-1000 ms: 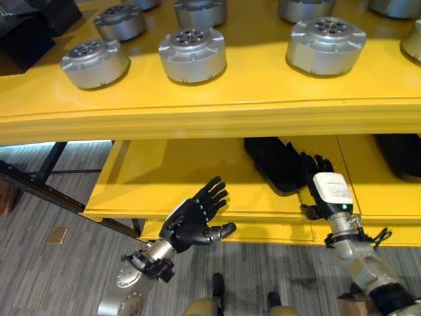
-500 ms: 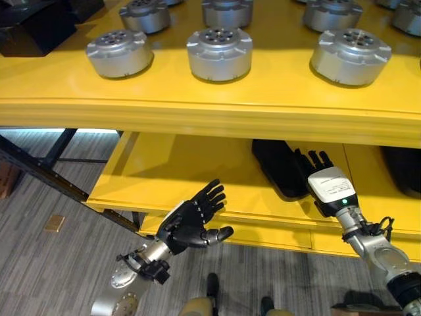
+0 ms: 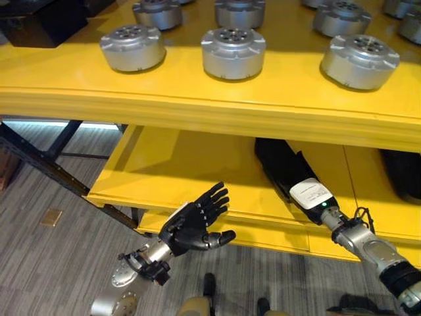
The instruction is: Move parts from the plastic box to the shelf.
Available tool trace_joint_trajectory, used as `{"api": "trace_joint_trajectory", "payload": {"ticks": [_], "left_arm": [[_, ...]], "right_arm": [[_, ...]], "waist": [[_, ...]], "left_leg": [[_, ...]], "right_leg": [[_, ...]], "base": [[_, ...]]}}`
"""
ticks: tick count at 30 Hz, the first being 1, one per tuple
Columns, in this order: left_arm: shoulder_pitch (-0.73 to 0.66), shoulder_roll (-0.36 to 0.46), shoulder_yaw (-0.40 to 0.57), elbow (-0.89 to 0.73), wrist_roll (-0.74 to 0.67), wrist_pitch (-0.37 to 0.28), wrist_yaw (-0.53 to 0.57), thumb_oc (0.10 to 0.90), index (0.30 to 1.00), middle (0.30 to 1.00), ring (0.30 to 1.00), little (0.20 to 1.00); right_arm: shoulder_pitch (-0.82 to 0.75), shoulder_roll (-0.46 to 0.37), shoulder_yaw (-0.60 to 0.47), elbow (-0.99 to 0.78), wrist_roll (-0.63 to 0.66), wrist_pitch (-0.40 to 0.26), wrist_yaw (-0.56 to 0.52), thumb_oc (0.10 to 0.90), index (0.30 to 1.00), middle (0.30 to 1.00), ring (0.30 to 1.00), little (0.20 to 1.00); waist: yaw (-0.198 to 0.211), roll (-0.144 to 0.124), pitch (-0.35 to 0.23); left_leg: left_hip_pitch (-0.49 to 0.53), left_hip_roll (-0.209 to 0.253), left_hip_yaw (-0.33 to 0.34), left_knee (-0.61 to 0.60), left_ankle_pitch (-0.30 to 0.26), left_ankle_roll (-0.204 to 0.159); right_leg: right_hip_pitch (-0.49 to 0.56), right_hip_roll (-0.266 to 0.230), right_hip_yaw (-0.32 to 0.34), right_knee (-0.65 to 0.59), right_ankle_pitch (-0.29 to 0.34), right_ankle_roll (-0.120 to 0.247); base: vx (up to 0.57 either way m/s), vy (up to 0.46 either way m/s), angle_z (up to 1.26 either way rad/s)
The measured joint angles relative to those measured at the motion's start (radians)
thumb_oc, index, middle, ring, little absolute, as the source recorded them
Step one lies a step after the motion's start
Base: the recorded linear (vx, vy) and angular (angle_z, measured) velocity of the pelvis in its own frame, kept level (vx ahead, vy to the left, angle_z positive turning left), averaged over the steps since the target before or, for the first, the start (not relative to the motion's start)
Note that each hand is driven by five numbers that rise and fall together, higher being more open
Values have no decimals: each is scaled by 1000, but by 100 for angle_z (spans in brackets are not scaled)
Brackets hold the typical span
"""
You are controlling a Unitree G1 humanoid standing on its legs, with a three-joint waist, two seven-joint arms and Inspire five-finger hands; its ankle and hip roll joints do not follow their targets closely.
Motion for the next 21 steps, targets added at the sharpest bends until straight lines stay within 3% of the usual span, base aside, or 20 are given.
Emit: {"api": "trace_joint_trajectory", "payload": {"ticks": [6,11,14,18,21], "left_arm": [[-7,0,4,0,1,9,-3,900,1000,1000,1000,1000],[-8,0,5,1,2,19,-23,900,1000,1000,1000,1000],[-13,1,5,1,2,21,-24,900,1000,1000,1000,1000],[-27,1,8,1,9,53,-25,900,1000,1000,1000,1000],[-37,1,9,1,10,66,-26,900,1000,1000,1000,1000]], "right_arm": [[-22,0,13,35,3,-12,15,900,1000,1000,1000,1000],[-77,14,30,84,185,26,126,900,1000,1000,1000,1000],[-149,41,27,166,363,88,209,900,1000,1000,1000,1000],[-198,100,-52,350,550,129,287,900,1000,1000,1000,1000],[-217,130,-116,433,609,133,308,900,1000,1000,1000,1000]], "waist": [[16,-4,0],[18,-6,0],[19,-10,-3],[39,-24,-11],[48,-26,-14]], "left_leg": [[1,0,-1,0,2,0],[1,1,-2,0,6,-1],[2,3,-4,0,0,-1],[2,3,-21,0,2,-3],[2,3,-25,0,3,-3]], "right_leg": [[0,0,-2,1,0,0],[-1,1,-3,6,0,0],[-1,4,-4,9,0,0],[0,5,-22,19,-4,1],[-1,5,-27,29,-10,2]], "base": [[-1,-12,0],[1,-20,0],[5,-26,2],[9,-22,10],[9,-12,8]]}}
